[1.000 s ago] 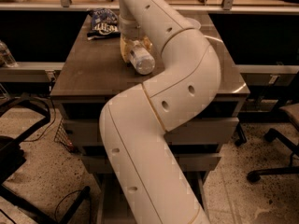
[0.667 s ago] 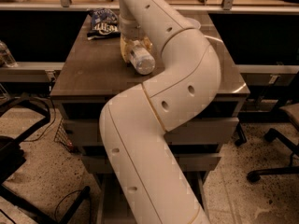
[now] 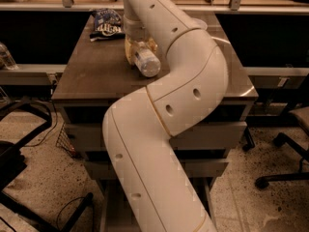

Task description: Place blue plastic bottle upright

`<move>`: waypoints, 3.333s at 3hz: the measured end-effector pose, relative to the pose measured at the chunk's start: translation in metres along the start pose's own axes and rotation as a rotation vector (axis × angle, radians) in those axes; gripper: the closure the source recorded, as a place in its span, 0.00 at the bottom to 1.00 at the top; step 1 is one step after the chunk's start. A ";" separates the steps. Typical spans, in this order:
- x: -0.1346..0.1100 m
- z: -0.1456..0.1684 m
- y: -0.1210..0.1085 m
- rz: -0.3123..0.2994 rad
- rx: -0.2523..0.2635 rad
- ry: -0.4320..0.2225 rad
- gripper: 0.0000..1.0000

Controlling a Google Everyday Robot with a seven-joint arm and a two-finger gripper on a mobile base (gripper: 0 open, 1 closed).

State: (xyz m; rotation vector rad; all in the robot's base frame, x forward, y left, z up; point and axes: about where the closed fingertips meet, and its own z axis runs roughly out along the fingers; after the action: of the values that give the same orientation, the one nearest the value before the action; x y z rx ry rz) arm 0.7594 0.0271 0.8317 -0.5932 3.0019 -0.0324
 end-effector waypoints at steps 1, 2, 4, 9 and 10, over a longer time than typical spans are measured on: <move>-0.006 -0.017 -0.004 -0.008 0.068 -0.033 1.00; -0.006 -0.041 -0.013 -0.006 0.142 -0.057 1.00; 0.001 -0.087 -0.022 -0.047 0.110 -0.149 1.00; 0.044 -0.156 -0.012 -0.511 -0.363 -0.631 1.00; 0.047 -0.132 -0.009 -0.582 -0.449 -0.759 1.00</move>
Offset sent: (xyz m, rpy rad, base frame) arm -0.0108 -0.0326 0.0943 -0.2337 -0.0639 -0.0252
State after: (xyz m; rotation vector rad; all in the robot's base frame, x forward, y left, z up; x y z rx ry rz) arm 0.7084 0.0014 0.9603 -1.1731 2.0257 0.6741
